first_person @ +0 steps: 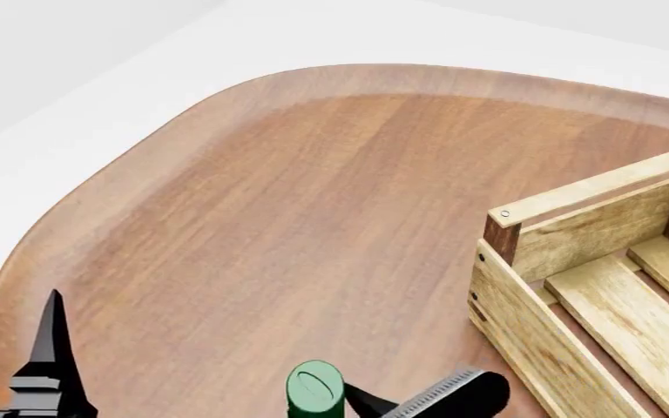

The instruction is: Pick up the salad dressing and put it in the tray.

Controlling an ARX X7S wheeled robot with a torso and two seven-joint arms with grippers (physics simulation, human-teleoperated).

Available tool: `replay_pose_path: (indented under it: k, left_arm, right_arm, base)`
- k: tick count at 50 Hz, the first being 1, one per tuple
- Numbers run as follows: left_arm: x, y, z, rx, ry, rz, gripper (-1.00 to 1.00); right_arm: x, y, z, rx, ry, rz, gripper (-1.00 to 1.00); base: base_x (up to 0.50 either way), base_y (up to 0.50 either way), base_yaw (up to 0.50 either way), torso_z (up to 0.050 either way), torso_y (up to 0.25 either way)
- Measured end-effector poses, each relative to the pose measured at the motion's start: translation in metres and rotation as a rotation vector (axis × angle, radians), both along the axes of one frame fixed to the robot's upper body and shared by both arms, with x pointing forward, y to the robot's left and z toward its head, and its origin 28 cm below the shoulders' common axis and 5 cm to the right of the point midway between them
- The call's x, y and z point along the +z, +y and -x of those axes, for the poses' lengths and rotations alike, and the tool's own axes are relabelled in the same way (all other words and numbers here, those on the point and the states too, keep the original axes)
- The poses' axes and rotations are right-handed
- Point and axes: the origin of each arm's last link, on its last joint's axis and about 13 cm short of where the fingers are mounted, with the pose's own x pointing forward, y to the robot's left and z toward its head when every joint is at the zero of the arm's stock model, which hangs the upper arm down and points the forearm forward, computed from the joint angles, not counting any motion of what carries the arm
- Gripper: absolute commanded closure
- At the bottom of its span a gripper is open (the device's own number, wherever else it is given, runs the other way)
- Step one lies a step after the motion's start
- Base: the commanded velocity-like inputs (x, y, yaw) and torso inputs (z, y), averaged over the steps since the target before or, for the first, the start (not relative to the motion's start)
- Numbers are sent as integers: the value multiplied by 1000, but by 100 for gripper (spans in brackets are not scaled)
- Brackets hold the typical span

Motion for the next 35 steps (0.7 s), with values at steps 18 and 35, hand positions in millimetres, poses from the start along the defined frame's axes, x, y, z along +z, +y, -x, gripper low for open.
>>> replay_pose_path:
  k: [18,35]
  left_arm:
    - [-1,-1,0,-4,2,-4,-100]
    - [-2,0,1,1,3,4,-100]
  right_arm:
    - [52,-17,9,-115,-168,-61,100]
    - [92,-43,1,-360,-315,-31,100]
  base:
    - [0,0,0,0,1]
    - [0,0,0,0,1]
